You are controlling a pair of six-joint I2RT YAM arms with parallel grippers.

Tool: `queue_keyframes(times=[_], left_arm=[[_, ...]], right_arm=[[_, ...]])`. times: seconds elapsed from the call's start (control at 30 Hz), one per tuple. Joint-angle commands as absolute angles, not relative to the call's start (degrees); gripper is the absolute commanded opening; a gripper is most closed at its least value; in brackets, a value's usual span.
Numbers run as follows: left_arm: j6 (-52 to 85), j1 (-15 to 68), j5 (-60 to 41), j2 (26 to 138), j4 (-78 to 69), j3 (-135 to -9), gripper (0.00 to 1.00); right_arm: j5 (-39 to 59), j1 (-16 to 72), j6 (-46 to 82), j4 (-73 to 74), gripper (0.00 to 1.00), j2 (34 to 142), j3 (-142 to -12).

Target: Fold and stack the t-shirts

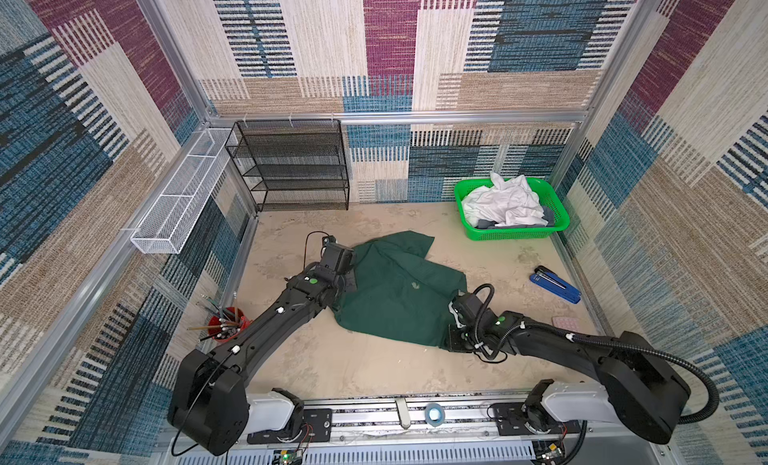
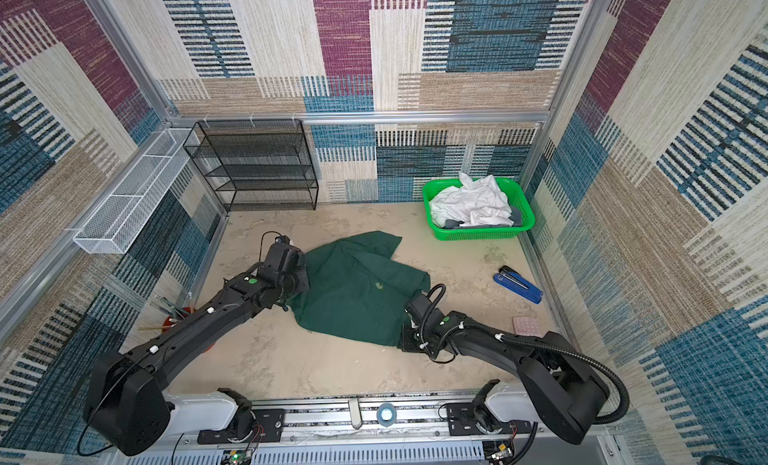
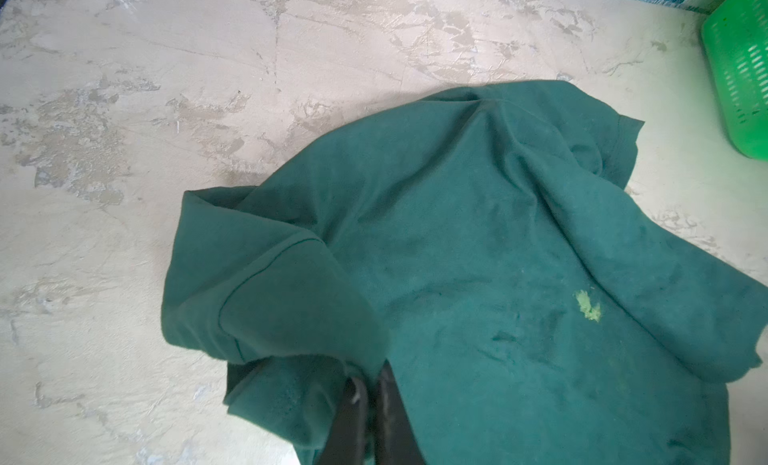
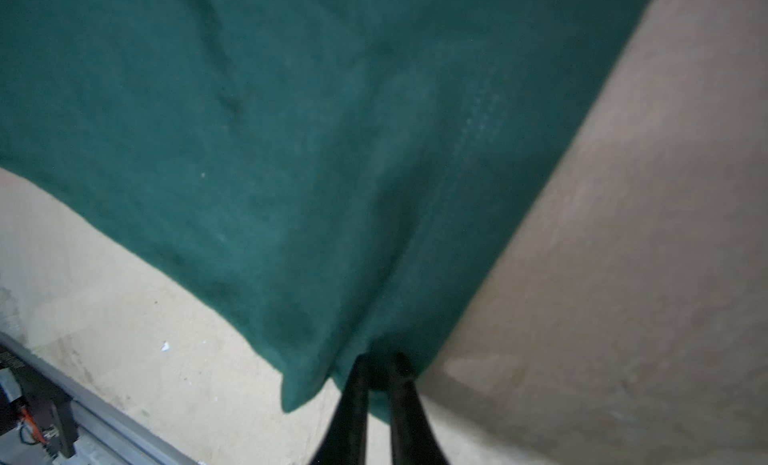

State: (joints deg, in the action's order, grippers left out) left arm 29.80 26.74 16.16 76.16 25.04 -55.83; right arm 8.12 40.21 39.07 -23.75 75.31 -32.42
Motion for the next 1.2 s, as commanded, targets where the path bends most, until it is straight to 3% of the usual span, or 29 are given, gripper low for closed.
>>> queue_keyframes(times=[0.0,0.33,0.43,0.57,0.67,0.87,1.17], left_arm=[[29.6,26.5,15.7,76.7,23.8,-57.2,0.0],[30.0,25.1,19.2,74.6,28.7,-60.7,0.0],[30.4,25.1,20.1,71.8,29.8,-58.7,0.0],[30.6,24.8,20.3,68.9,30.7,-55.1,0.0],[31.2,24.7,19.7,67.6,31.2,-53.7,0.0],[32.7,24.6,18.1,66.4,29.9,-51.2,0.0],[33.4,24.7,17.1,64.8,30.9,-50.5,0.0]], right_arm=[[-0.2,40.0,37.8,-30.1,0.0,76.0,-36.1],[-12.1,23.7,22.8,-39.9,0.0,75.4,-56.0],[-6.5,22.7,20.0,-40.2,0.0,74.6,-57.1],[7.5,26.3,23.1,-37.6,0.32,72.4,-48.7],[8.5,32.2,28.7,-38.4,0.4,71.3,-42.2],[9.5,38.0,36.5,-34.4,0.4,69.9,-33.9],[7.6,40.3,35.5,-28.8,0.37,80.7,-34.9]])
